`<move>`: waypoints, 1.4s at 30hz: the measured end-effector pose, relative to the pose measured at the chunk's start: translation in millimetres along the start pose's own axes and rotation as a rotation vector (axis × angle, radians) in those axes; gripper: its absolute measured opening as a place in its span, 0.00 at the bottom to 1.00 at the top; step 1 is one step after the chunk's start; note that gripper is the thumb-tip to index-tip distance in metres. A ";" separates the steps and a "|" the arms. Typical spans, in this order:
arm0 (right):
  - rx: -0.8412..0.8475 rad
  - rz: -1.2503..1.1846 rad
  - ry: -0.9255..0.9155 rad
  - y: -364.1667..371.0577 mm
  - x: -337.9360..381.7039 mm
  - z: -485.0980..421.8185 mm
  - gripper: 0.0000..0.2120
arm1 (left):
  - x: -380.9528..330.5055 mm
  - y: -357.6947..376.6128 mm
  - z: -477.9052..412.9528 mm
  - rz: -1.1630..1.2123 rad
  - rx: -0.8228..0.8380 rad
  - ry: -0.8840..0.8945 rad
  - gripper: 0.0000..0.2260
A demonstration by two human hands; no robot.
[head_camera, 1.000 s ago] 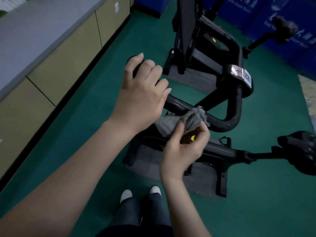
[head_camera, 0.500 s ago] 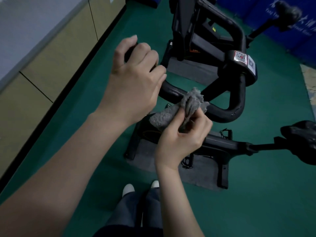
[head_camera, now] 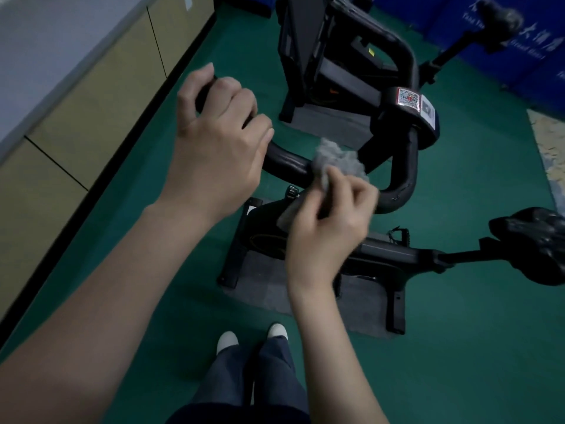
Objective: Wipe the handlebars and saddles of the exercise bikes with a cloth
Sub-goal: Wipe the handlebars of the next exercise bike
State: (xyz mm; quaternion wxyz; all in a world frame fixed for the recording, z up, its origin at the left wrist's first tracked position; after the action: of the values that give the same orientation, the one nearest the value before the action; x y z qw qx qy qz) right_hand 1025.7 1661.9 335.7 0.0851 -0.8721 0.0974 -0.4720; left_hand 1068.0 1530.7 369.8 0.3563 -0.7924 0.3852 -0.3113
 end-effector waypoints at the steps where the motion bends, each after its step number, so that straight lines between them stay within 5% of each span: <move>1: 0.075 -0.012 -0.032 6.6 5.9 2.5 0.09 | -0.3 0.4 -0.2 -0.008 0.001 0.001 0.18; 5: 0.257 0.020 -0.141 7.3 8.5 -5.3 0.08 | 0.4 1.5 0.3 -0.023 -0.010 0.012 0.18; 12: 0.224 0.138 -0.161 0.6 2.3 0.1 0.09 | 0.1 1.5 1.5 -0.026 -0.013 0.010 0.19; 20: 0.205 -0.134 -0.102 -15.9 -2.4 9.5 0.09 | 0.0 1.5 2.1 -0.021 -0.026 0.011 0.17; 22: 0.237 -0.251 0.065 -23.1 -6.5 28.2 0.08 | -0.1 1.8 1.9 -0.022 -0.031 0.005 0.16; 25: 0.235 -0.440 0.595 -25.6 -24.3 54.1 0.07 | 0.3 2.3 2.0 -0.024 -0.040 -0.002 0.15; 29: 0.015 -0.923 1.148 -3.4 -36.3 44.1 0.04 | -1.4 2.4 2.5 -0.023 -0.043 0.002 0.14; 33: 0.005 -1.145 1.215 24.4 -22.7 29.4 0.05 | -0.8 1.9 2.2 -0.036 -0.045 -0.004 0.15; 37: 0.030 -1.229 1.285 40.4 -13.4 28.7 0.15 | -1.3 1.0 2.4 -0.037 -0.032 0.003 0.17; 42: 0.068 -1.212 1.308 37.2 -21.3 19.7 0.11 | -0.5 1.4 2.9 -0.047 -0.013 0.012 0.18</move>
State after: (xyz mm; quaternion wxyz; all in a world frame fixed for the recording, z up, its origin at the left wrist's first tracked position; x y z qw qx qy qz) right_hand 1027.4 1632.4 299.0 -0.2261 -0.3268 -0.3654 -0.8417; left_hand 1069.5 1531.4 367.0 0.3412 -0.8016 0.3706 -0.3219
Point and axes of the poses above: each hand's wrist, its own z-axis away from the middle knuckle, its own y-axis out of the palm, x = y × z, the point moved 3 cm from there along -z, towards the middle knuckle, and after that the axes turned 10 degrees about -z, right-handed, at the moved point
